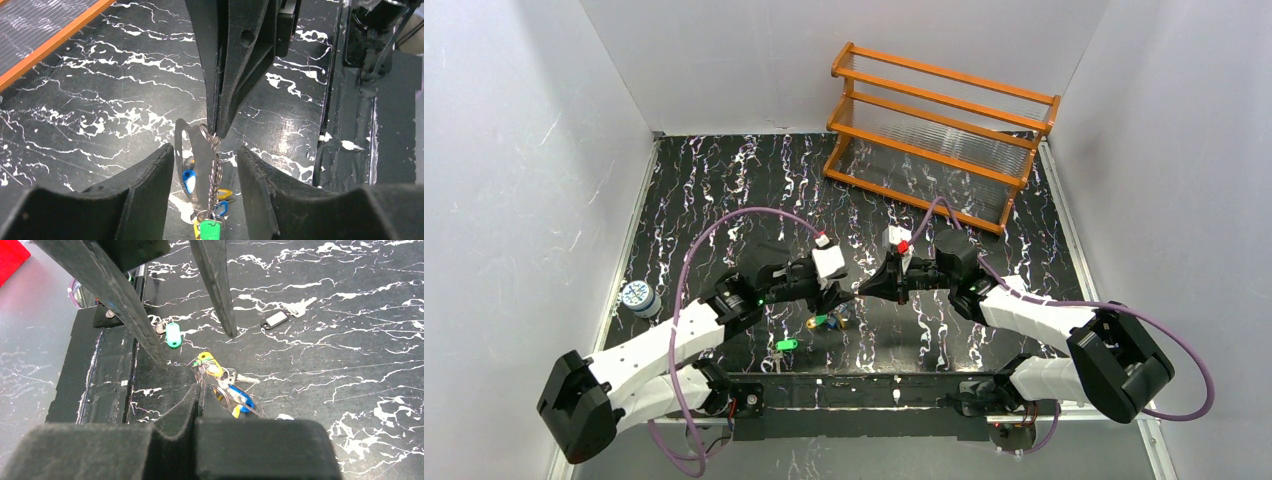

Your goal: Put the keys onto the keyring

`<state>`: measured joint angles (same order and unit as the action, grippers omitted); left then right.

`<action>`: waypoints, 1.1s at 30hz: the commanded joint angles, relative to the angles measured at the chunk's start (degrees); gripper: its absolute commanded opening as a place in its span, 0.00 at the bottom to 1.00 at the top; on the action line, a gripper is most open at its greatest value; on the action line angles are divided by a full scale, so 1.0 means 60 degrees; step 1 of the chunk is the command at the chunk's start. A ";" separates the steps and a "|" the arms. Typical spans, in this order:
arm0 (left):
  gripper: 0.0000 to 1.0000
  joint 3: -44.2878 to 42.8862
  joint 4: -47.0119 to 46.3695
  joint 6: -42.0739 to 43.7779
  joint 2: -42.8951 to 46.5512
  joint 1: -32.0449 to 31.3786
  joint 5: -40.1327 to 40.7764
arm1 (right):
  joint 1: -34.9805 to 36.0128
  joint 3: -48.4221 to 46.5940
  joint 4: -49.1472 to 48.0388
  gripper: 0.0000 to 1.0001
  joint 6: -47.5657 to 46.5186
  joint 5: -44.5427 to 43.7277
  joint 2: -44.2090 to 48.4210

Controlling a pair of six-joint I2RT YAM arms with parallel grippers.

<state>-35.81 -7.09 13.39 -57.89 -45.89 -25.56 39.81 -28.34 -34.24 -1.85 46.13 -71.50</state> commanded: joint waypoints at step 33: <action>0.35 0.2190 -0.3608 -0.0153 -0.0895 -0.0804 0.2472 | -0.0035 -0.0940 0.0607 0.01 0.2912 -0.0836 0.0042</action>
<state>-22.74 -27.18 11.88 -62.89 -50.26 -11.49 39.77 -31.73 -24.93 10.92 40.27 -71.24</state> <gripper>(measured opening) 0.375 0.030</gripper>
